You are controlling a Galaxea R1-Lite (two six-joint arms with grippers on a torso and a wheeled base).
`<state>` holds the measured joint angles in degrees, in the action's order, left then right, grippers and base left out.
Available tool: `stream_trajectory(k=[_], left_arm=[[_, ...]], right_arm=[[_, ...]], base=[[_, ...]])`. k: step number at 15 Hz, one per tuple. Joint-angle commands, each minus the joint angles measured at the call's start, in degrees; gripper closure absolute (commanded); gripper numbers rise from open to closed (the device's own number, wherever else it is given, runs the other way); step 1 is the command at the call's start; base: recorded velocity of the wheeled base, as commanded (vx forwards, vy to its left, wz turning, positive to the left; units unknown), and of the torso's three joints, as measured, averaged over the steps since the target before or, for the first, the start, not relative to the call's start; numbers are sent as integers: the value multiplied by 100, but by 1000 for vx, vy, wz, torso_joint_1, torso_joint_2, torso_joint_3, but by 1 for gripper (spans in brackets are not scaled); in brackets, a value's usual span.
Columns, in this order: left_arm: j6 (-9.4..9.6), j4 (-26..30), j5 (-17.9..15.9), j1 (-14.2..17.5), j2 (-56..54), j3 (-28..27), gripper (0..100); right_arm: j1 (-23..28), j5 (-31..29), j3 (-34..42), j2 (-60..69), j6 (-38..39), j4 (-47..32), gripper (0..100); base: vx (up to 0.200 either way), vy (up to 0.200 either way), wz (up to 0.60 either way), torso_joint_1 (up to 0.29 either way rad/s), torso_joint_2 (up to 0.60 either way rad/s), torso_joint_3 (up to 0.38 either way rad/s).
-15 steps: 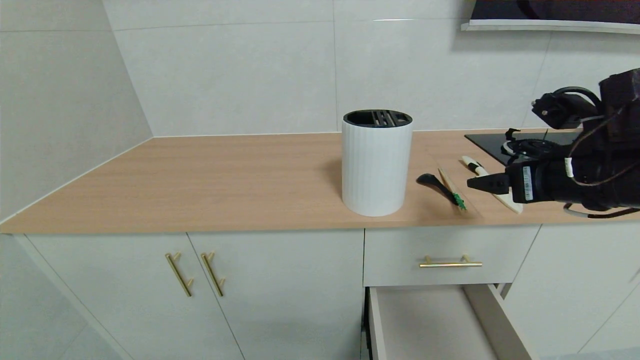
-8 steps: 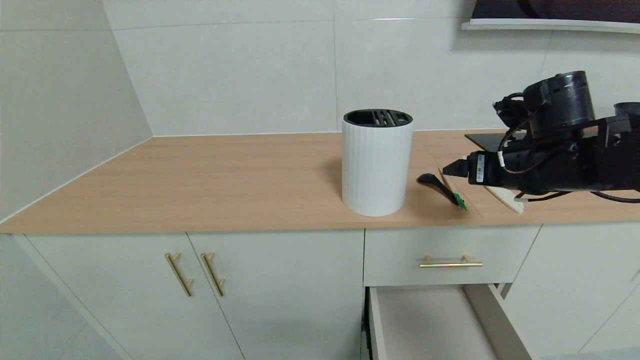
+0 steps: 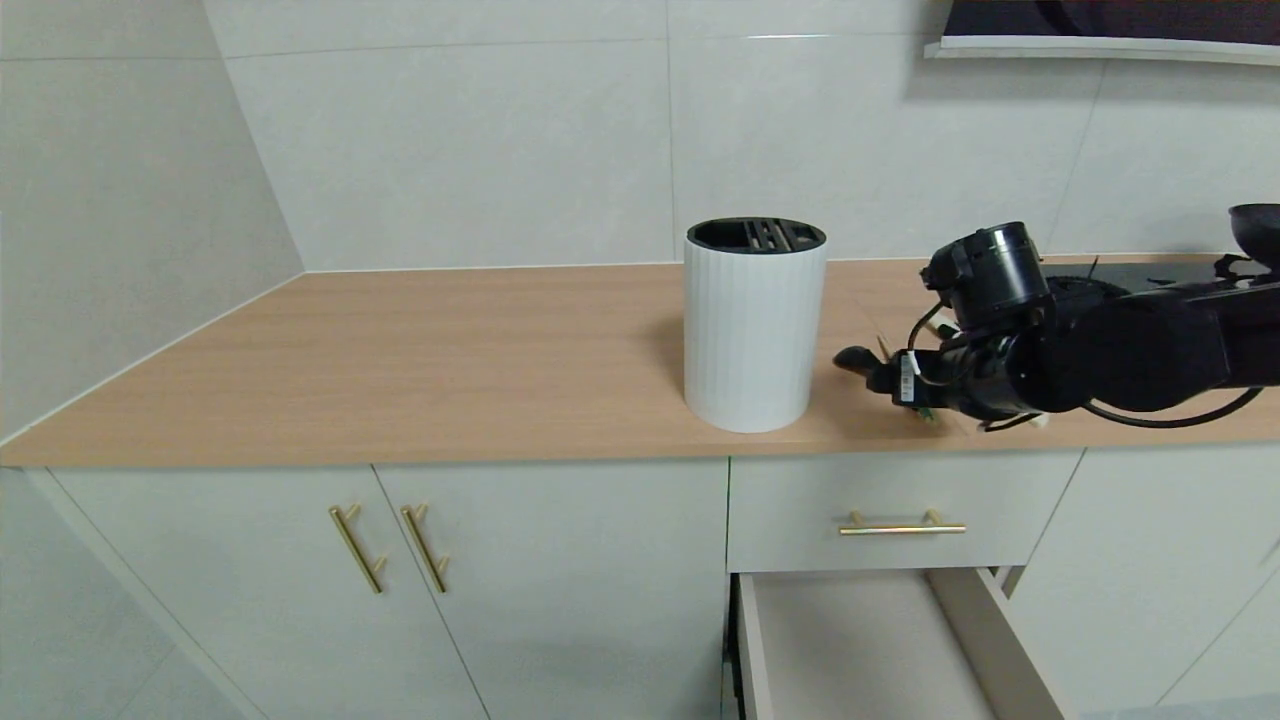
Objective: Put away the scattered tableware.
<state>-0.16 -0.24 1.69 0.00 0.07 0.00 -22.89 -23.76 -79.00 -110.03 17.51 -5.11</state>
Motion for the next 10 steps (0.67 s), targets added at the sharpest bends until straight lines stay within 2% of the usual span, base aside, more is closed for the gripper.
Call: stream_trajectory(k=[1,10], left_arm=[[-2,-2,6,0,1,0,0],[-2,-2,-2,0,1,0,0]], right_arm=[[22,-23,-28,-229,-2,1,0],[189,-120,-125,-361,-45,-227,0]], base=[[0,0,0,0,0,0],[0,0,0,0,0,0]])
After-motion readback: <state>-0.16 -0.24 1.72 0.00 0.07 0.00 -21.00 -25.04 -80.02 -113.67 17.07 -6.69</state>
